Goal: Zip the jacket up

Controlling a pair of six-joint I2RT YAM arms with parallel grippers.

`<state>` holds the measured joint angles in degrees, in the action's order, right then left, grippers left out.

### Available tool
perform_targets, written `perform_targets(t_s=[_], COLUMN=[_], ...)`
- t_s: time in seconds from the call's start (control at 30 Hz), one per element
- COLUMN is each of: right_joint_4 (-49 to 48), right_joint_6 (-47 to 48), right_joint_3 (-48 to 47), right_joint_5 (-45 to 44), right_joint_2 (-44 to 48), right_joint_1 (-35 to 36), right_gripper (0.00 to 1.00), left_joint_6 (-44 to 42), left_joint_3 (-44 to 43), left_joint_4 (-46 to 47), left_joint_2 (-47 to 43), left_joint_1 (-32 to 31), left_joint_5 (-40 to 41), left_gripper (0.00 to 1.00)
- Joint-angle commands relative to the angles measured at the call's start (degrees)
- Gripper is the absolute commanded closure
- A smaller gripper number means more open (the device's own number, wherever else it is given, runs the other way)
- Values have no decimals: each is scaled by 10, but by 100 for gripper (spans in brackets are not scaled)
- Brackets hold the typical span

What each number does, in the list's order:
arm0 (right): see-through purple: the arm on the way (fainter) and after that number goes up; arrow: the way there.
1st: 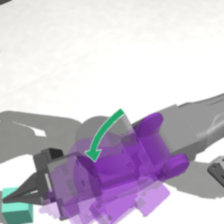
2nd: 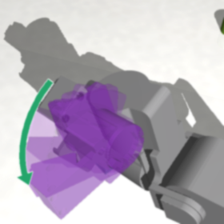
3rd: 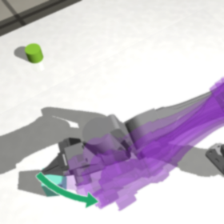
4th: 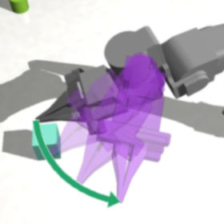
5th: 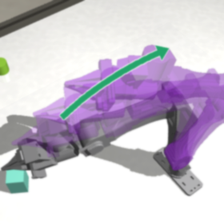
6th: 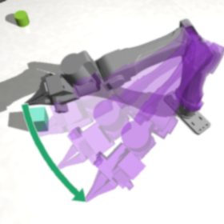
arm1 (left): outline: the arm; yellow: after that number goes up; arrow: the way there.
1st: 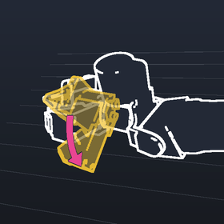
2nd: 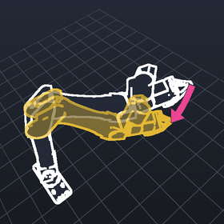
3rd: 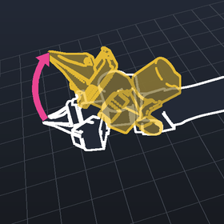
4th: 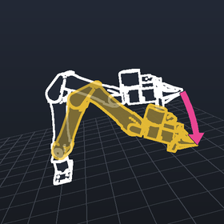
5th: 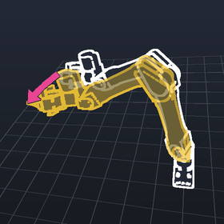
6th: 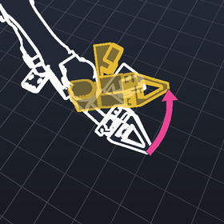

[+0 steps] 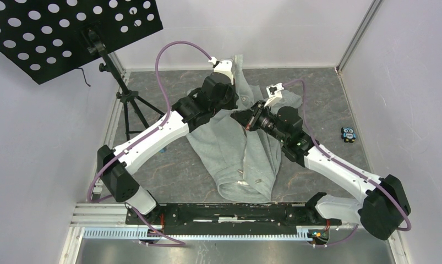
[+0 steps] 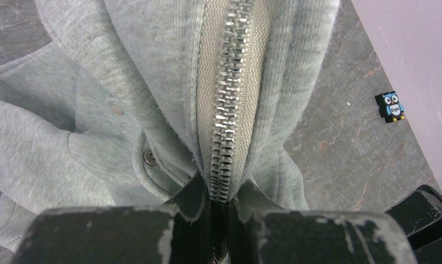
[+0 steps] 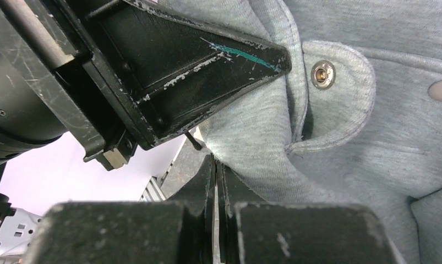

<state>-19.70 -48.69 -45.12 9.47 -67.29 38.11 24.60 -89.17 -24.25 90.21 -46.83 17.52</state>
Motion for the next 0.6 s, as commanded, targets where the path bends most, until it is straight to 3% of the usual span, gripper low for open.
perform_targets(t_s=[0.0, 0.1, 0.13, 0.17, 0.2, 0.23, 0.27, 0.33, 0.47, 0.57], right_joint_4=[-37, -19, -20, -37, -55, -72, -90, -100, -114, 8], right_joint_6=[8, -11, -32, -51, -71, -90, -107, -133, -204, -238], right_joint_3=[-41, -1, 13, 32, 48, 61, 68, 67, 64, 6], right_joint_5=[0, -4, 8, 27, 39, 50, 61, 77, 82, 72], right_joint_2=[6, 17, 15, 12, 10, 7, 2, -8, -27, -55], right_joint_1=[-3, -17, -29, -40, -53, -62, -73, -91, -127, -144], right_gripper=[100, 100, 100, 100, 100, 100, 100, 100, 100, 100], left_joint_6=[27, 5, -4, -12, -16, -17, -21, -25, -23, 8], left_joint_3=[-4, -29, -42, -54, -68, -78, -81, -65, 73, 205], left_joint_4=[52, 47, 40, 32, 20, 1, -11, -39, -21, 39], left_joint_2=[-20, -13, -9, -2, 2, 6, 6, -10, -110, -198], left_joint_1=[-2, 0, 2, 7, 14, 24, 31, 46, 58, 57], left_joint_5=[-3, -7, -11, -26, -46, -66, -89, -122, -147, -170], left_gripper=[98, 98, 83, 51, 27, 9, 1, 0, 0, 0])
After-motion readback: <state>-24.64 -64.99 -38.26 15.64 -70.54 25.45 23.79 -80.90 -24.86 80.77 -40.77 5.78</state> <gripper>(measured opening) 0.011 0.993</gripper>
